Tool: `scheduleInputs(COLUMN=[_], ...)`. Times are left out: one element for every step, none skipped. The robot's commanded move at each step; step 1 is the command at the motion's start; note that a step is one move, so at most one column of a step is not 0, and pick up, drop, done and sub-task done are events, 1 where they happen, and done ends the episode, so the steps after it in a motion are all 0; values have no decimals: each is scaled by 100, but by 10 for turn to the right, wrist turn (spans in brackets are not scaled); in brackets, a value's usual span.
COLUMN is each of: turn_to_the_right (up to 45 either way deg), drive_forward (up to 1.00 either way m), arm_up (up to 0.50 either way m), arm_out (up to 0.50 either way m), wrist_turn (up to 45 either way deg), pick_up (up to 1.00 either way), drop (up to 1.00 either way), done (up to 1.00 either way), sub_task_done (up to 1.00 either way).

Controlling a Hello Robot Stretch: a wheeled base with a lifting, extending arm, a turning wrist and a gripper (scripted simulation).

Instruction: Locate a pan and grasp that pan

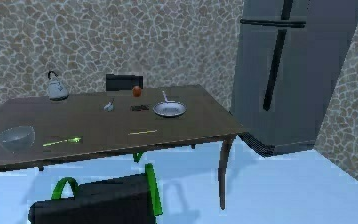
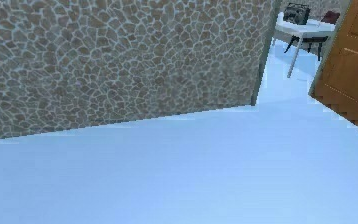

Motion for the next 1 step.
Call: scheduleInputs(turn_to_the_right=[150], drive_forward=[0], arm_up=[0], arm_out=[0], wrist_turn=[0], pick_up=[0], drop=[0], done=[0], sub_task_done=[0])
